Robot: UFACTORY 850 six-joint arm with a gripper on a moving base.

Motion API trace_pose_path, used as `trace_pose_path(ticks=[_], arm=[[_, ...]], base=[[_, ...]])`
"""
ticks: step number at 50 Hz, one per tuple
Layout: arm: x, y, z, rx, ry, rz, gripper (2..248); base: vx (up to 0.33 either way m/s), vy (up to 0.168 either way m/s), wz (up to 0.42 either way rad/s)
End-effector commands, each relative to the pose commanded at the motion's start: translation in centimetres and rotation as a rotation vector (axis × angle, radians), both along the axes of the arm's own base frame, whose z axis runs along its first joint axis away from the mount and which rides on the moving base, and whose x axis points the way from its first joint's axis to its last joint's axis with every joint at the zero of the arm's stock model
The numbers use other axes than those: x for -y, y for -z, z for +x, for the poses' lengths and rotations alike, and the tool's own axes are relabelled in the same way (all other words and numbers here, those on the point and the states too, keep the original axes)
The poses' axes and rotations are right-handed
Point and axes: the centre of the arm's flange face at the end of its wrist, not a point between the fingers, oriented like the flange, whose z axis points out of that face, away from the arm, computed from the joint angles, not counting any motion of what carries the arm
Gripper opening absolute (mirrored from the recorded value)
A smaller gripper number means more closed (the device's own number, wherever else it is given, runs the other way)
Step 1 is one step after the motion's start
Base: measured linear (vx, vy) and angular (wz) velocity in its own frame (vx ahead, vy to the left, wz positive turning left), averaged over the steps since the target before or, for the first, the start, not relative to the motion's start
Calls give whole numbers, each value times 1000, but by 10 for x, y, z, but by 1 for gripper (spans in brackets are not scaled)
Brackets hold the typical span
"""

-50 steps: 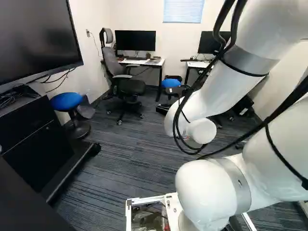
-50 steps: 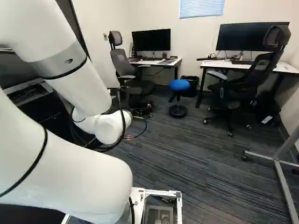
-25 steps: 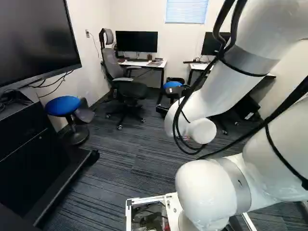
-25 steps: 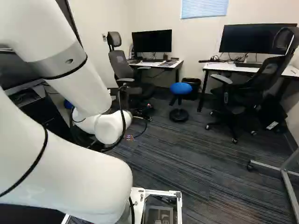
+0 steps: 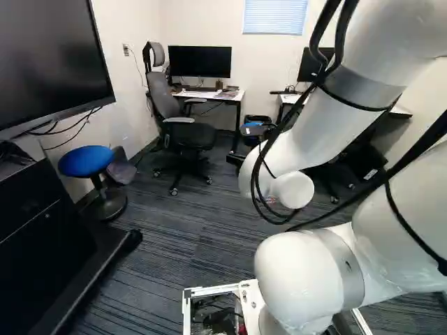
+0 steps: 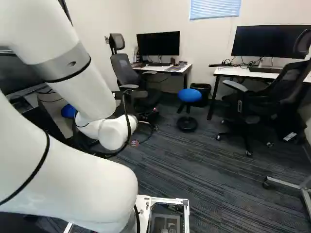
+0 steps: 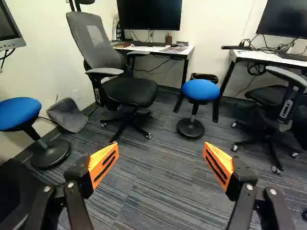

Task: Open the door and move inside

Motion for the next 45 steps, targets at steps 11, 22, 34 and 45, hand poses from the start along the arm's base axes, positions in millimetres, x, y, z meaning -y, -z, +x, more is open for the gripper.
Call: trace_pose_path(ticks=[11, 22, 34, 45], arm=[[0, 0, 0, 0, 0, 0, 247], [0, 0, 0, 0, 0, 0, 247], [0, 0, 0, 0, 0, 0, 247], [0, 0, 0, 0, 0, 0, 247]], base=[[190, 8, 15], [190, 8, 8], [172, 6, 4], [36, 3, 3]])
